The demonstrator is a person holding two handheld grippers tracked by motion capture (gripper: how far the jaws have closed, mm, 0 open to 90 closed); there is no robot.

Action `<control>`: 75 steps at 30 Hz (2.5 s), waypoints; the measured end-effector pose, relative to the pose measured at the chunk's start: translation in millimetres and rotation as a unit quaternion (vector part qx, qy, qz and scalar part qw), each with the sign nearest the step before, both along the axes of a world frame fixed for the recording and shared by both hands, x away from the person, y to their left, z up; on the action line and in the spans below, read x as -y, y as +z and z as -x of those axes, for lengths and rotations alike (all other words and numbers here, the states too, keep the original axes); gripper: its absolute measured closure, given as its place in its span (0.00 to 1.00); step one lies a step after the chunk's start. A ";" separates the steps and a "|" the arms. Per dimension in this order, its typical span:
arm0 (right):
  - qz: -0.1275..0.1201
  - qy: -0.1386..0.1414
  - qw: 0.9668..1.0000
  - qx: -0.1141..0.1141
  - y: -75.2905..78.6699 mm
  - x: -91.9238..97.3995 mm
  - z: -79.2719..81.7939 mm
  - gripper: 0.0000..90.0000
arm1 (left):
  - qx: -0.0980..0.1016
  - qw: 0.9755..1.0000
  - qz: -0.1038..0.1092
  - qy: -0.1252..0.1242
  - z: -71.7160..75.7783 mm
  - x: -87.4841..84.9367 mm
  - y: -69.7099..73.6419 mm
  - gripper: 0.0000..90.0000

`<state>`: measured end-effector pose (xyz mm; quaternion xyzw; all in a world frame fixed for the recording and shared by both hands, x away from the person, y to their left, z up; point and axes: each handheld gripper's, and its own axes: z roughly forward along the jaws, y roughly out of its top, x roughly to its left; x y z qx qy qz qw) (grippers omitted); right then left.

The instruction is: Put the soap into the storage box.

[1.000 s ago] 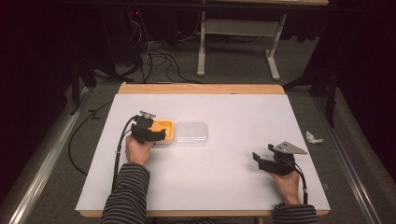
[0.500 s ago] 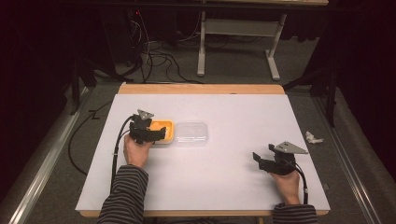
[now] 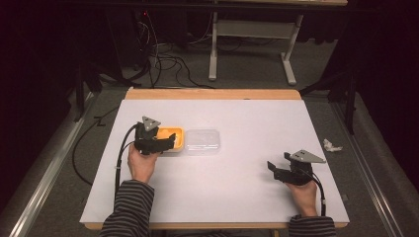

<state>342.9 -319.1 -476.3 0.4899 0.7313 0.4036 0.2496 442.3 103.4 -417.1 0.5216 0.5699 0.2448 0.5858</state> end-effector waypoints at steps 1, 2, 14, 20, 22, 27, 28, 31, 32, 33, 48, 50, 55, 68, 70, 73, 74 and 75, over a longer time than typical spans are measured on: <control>0.001 0.000 1.000 -0.001 0.0 -0.1 0.0 0.24 | 0.004 1.000 0.005 -0.001 2.0 -1.1 0.9 0.22; 0.001 0.000 1.000 -0.001 0.0 -0.1 0.0 0.24 | 0.006 1.000 0.013 0.000 3.9 -1.8 1.9 0.22; 0.003 0.003 1.000 -0.001 -0.2 -0.5 -0.1 0.24 | 0.008 0.999 0.031 -0.005 22.5 -7.0 11.9 0.21; 0.003 0.003 1.000 -0.003 -0.1 -0.6 0.1 0.24 | 0.013 0.999 0.041 -0.011 31.3 -4.7 17.2 0.20; 0.003 0.004 1.000 -0.002 -0.2 -0.8 0.0 0.24 | 0.018 0.999 0.044 -0.014 36.0 -2.4 19.6 0.20; 0.005 0.005 1.000 -0.002 -0.2 -1.1 -0.1 0.24 | 0.020 0.999 0.044 -0.020 41.1 -0.1 21.6 0.20; 0.005 0.005 1.000 -0.002 -0.2 -1.2 -0.1 0.24 | 0.019 0.999 0.043 -0.022 42.0 0.2 21.7 0.20; 0.003 0.003 1.000 -0.003 -0.2 -1.2 0.0 0.24 | 0.017 0.999 0.043 -0.024 44.3 1.0 22.6 0.20; 0.004 0.003 1.000 -0.003 -0.2 -1.3 -0.1 0.24 | 0.018 0.999 0.043 -0.024 45.1 1.4 22.9 0.20; 0.004 0.004 1.000 -0.002 -0.2 -1.3 -0.2 0.24 | 0.019 0.999 0.044 -0.024 46.1 1.8 23.3 0.20; 0.005 0.005 1.000 -0.003 -0.4 -1.3 -0.5 0.24 | 0.031 0.998 0.044 -0.037 58.4 12.6 28.7 0.21; 0.004 0.004 1.000 -0.004 -0.4 -1.0 -0.6 0.24 | 0.031 0.998 0.045 -0.038 60.0 13.4 30.3 0.21; 0.006 0.005 1.000 -0.005 -0.3 -1.1 -0.7 0.24 | 0.038 0.997 0.050 -0.039 66.0 15.9 35.7 0.21; 0.006 0.004 1.000 -0.003 -0.5 -1.4 -0.5 0.24 | 0.045 0.997 0.054 -0.041 78.8 17.5 38.3 0.21; 0.006 0.003 1.000 -0.003 -0.5 -1.3 -0.5 0.24 | 0.044 0.997 0.053 -0.043 80.6 18.3 37.3 0.21; 0.006 0.003 1.000 -0.003 -0.5 -1.4 -0.5 0.24 | 0.045 0.997 0.051 -0.044 82.6 20.1 35.7 0.21; 0.006 0.003 1.000 -0.003 -0.5 -1.4 -0.5 0.24 | 0.046 0.997 0.051 -0.043 83.1 20.7 35.1 0.21; 0.007 0.003 1.000 -0.004 -0.4 -1.4 -0.5 0.24 | 0.046 0.997 0.048 -0.045 83.7 21.0 34.2 0.21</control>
